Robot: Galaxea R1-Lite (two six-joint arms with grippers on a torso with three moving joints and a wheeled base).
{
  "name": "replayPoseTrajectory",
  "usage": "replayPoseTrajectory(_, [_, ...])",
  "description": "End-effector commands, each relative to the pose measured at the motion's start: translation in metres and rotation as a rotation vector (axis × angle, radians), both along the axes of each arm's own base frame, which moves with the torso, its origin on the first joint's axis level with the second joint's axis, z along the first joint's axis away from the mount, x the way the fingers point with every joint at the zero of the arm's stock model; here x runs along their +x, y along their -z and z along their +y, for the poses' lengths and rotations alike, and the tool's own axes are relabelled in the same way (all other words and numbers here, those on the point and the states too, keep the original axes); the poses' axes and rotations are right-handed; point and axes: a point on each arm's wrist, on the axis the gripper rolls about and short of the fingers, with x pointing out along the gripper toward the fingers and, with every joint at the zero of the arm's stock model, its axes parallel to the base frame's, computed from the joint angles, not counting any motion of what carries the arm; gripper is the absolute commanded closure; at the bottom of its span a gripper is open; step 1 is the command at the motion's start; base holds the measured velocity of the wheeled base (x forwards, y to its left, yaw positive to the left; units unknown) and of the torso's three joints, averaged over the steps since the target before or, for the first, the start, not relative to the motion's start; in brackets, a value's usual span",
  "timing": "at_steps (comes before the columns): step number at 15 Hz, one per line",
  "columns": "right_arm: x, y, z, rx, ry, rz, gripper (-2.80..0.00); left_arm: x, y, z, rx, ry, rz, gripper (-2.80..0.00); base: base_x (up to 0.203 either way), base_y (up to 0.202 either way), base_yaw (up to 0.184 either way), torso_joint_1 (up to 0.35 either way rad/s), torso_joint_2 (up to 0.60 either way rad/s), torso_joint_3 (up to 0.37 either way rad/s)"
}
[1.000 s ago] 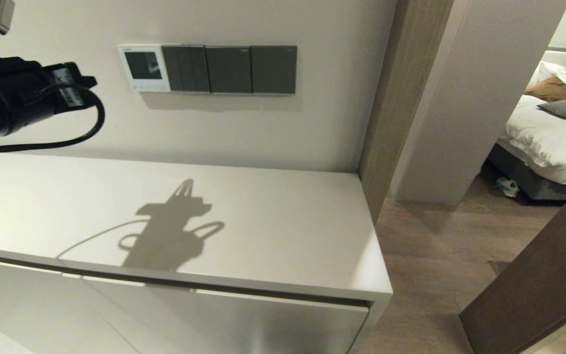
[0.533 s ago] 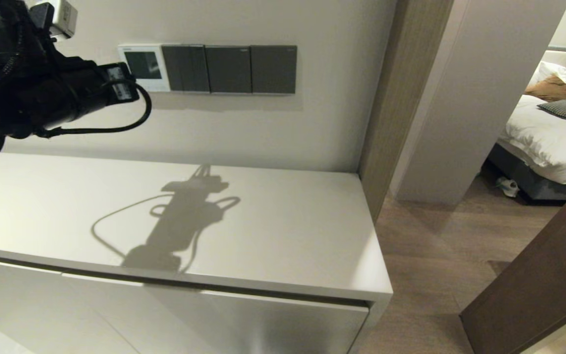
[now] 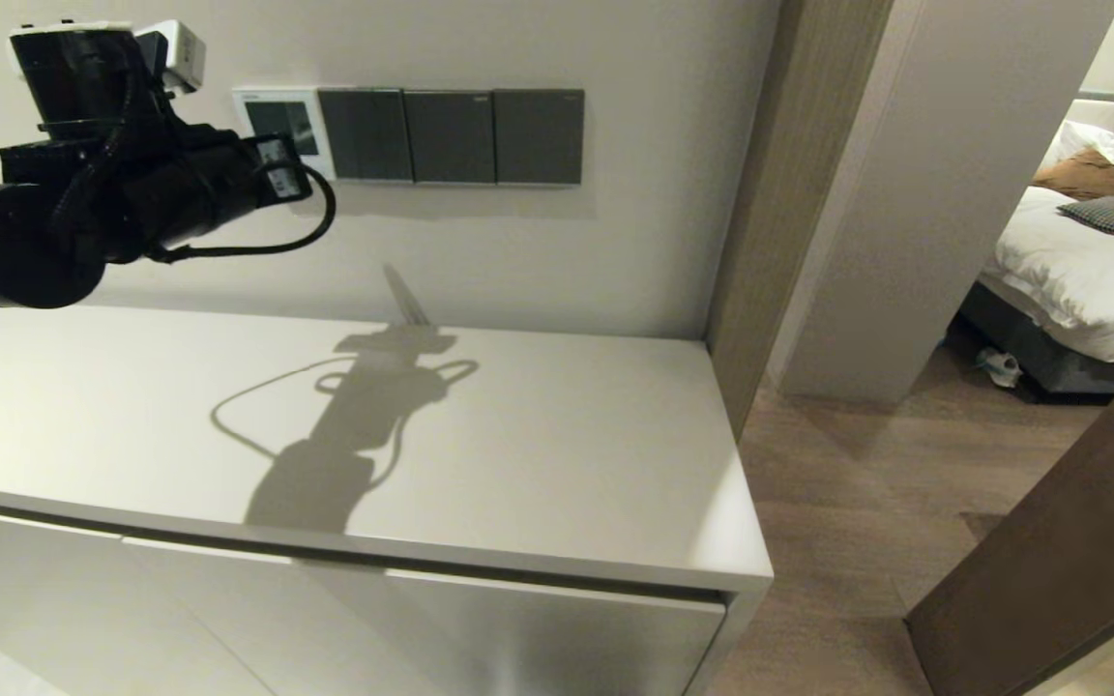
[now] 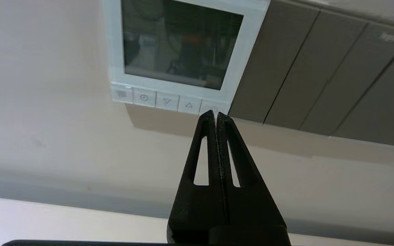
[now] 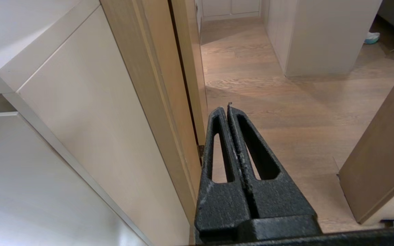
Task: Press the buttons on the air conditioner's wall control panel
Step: Turn on the central air conditioner
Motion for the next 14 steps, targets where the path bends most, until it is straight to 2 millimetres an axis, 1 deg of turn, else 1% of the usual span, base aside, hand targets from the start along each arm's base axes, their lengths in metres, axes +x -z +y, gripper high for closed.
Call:
replayPoseTrajectory(1, [0.0,0.0,0.0,0.0,-0.002,0.002,0.0,0.011,0.004,-0.002,-0.012,0.005,0.003,0.0,0.0,0.0,0.0,0.0,0.0,0.0])
replayPoseTrajectory(5, [0.0,0.0,0.0,0.0,0.0,0.002,0.0,0.025,0.011,-0.005,-0.023,0.018,0.019,0.0,0.0,0.0,0.0,0.0,0.0,0.0])
replayPoseTrajectory(9, [0.0,0.0,0.0,0.0,-0.002,0.002,0.0,0.025,0.011,-0.005,-0.046,0.04,0.024,0.0,0.0,0.0,0.0,0.0,0.0,0.0])
replayPoseTrajectory(14, [0.0,0.0,0.0,0.0,-0.001,0.002,0.0,0.029,0.014,-0.005,-0.048,0.038,0.027,0.0,0.0,0.0,0.0,0.0,0.0,0.0])
